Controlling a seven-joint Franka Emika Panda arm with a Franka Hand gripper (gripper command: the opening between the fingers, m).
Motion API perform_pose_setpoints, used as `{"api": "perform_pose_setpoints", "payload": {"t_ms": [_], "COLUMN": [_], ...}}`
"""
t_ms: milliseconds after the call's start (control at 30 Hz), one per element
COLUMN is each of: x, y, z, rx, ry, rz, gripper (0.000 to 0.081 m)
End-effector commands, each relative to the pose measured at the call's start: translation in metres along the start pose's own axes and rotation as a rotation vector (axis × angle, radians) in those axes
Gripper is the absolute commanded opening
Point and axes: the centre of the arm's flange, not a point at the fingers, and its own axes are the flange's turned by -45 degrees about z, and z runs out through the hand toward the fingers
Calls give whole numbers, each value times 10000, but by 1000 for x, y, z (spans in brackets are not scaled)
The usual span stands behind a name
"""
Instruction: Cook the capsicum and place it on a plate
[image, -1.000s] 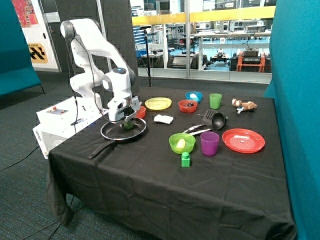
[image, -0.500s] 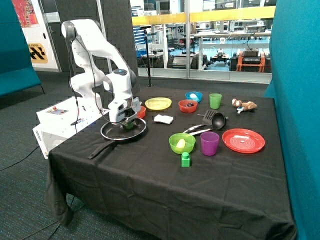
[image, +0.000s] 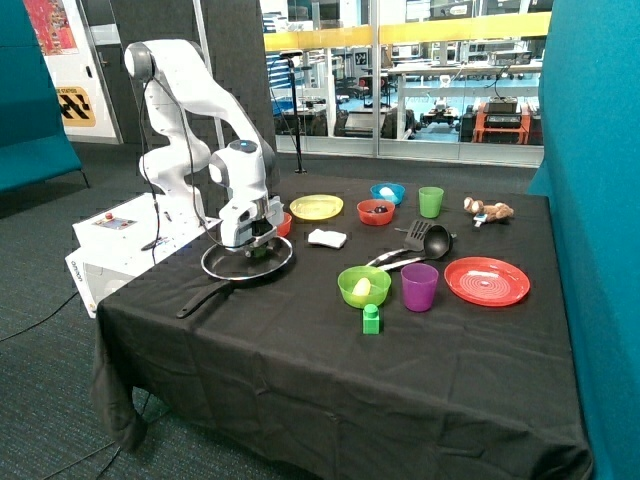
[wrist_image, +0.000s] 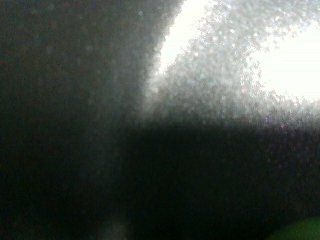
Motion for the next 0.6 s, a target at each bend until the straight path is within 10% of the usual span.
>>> {"api": "perform_pose_setpoints", "payload": {"t_ms": [0, 567], "x": [-1, -5], "y": [-2, -8], "z": [6, -6], "rx": [9, 9], "ry": [-5, -4], "rz": [-7, -115], "gripper": [0, 0]}}
